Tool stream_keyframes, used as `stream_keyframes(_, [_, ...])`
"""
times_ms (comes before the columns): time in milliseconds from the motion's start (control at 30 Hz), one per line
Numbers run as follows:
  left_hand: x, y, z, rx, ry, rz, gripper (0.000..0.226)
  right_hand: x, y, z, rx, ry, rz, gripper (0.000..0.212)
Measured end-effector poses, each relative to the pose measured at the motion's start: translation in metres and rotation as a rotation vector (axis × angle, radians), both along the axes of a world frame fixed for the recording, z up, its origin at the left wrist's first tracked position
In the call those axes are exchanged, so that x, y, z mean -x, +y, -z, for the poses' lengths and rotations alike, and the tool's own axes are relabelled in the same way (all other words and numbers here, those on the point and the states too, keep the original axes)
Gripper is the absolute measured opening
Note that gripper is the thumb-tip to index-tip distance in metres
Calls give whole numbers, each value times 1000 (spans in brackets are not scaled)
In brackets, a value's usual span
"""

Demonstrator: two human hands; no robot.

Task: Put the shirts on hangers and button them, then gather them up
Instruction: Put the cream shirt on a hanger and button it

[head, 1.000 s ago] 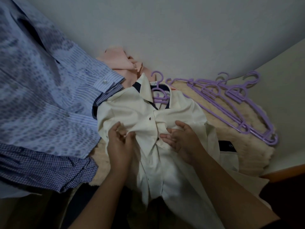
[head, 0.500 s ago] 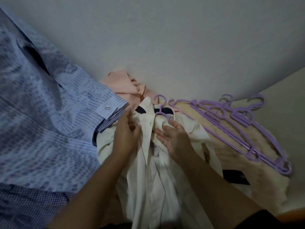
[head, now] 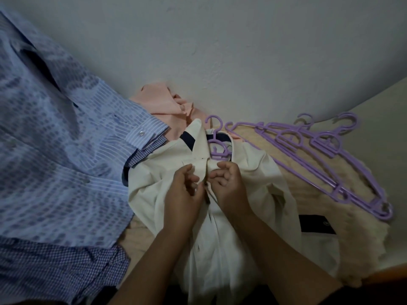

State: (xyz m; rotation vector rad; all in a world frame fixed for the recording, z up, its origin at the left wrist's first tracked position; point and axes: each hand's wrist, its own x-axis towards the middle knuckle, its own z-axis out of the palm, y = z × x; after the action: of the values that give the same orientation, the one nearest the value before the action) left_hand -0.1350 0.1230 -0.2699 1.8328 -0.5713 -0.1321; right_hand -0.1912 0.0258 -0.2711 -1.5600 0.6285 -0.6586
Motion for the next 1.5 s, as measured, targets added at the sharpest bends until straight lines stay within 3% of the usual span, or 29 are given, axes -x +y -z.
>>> stream_keyframes(200, [-12, 5, 9, -52, 124, -19, 41, -2, -3, 10, 48, 111, -111, 44])
stream_keyframes(333, [-9, 7, 8, 95, 307, -24, 39, 0, 0, 16, 161, 120, -85, 43])
stream_keyframes(533, [-2, 11, 8, 230, 522, -14, 37, 1, 5, 9, -30, 77, -33, 44])
stream_keyframes(667, [-1, 14, 1, 229, 530, -1, 38, 7, 9, 1, -150, 49, -20, 38])
stream_keyframes(1000, [7, 19, -12, 132, 349, 28, 38, 20, 16, -8, -160, 65, -3, 34])
stream_keyframes(1500, [22, 19, -19, 160, 460, 40, 29, 32, 19, -11, -144, 61, 59, 35])
